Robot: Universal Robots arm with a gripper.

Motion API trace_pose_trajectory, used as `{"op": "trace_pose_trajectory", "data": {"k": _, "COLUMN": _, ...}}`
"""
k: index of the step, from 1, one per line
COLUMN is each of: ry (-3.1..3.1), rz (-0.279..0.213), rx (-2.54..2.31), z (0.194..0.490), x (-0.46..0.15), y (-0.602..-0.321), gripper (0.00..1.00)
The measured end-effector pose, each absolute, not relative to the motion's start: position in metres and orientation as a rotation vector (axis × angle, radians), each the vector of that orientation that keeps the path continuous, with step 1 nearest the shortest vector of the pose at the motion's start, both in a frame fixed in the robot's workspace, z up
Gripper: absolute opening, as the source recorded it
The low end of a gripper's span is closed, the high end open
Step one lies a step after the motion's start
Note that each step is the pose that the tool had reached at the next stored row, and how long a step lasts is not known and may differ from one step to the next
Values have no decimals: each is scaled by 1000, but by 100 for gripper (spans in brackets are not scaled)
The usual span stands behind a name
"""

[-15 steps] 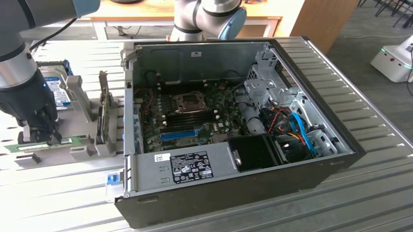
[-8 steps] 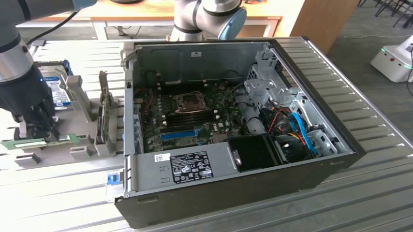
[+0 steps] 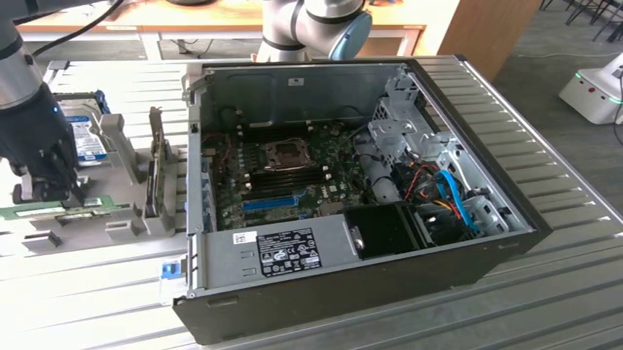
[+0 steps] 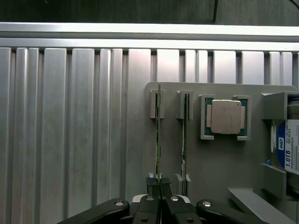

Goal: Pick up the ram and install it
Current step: 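Pick up the ram and move it above insertion slot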

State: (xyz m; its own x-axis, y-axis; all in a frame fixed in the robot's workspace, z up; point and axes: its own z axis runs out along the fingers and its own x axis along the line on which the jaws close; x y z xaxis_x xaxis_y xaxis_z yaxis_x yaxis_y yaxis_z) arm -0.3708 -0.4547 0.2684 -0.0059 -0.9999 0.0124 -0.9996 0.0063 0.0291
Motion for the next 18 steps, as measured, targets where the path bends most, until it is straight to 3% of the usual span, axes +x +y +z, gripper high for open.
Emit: {"op": "trace_pose_trajectory", "data": {"k": 18, "ry": -2207, "rz": -19, "rx": 2194, "z": 319, "x": -371, "y": -455, "gripper": 12}}
